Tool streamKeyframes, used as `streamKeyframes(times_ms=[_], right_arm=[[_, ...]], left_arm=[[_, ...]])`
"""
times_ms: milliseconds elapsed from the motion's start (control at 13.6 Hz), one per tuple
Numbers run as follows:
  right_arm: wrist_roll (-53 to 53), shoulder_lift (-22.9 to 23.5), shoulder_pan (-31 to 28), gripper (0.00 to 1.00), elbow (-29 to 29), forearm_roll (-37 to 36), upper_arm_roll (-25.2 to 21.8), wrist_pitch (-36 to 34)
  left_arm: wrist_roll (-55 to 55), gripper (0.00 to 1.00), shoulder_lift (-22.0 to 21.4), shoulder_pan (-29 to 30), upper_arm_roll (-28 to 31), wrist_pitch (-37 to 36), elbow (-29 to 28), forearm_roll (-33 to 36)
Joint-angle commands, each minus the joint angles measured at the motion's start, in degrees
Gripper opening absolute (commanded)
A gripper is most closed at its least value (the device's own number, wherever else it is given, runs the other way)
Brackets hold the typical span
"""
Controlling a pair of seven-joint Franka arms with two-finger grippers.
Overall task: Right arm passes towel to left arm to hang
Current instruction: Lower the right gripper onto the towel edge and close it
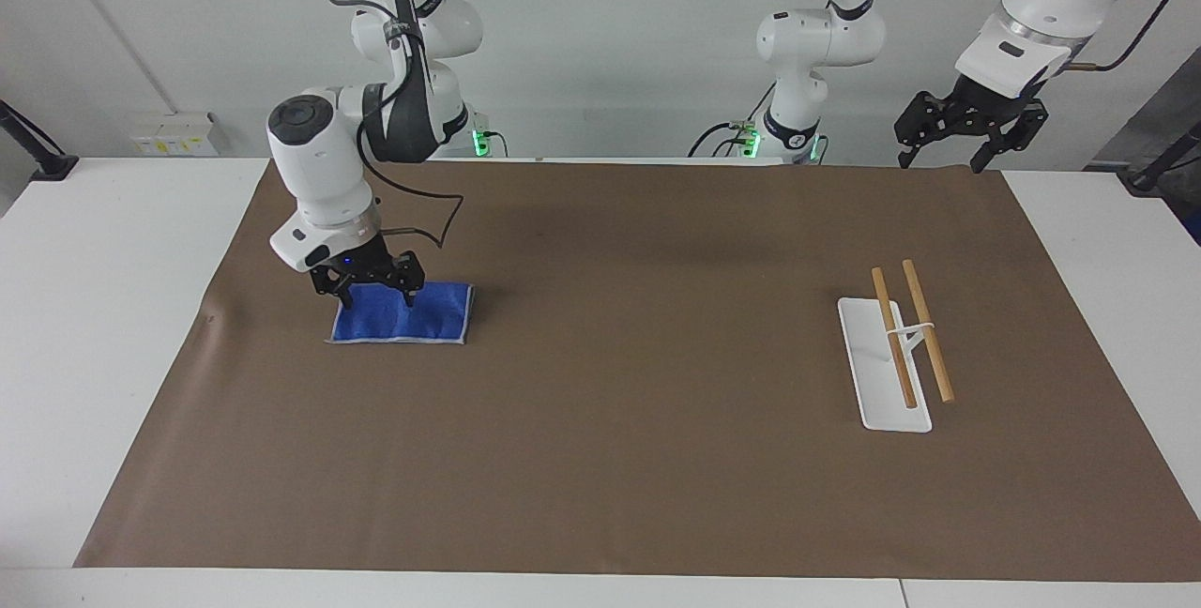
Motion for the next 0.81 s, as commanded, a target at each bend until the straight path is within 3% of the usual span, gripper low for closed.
streamKeyframes(times_ms=[0, 221, 738], right_arm=[[-3.5, 1.9, -0.53, 1.0, -4.03, 0.32, 0.24, 6.93], [-9.29, 2.08, -1.23, 1.0, -6.59, 0.67, 0.24, 7.74], [-10.1, 2.17, -1.23, 1.0, -10.28, 2.7, 0.24, 10.02]], left_arm=[[-0.48, 1.0, -1.43, 0.54, -0.44, -0.39, -1.55, 1.14], [-0.48, 1.0, -1.52, 0.54, -0.44, -0.39, -1.55, 1.14], [-0.48, 1.0, -1.43, 0.54, -0.44, -0.31, -1.55, 1.14]])
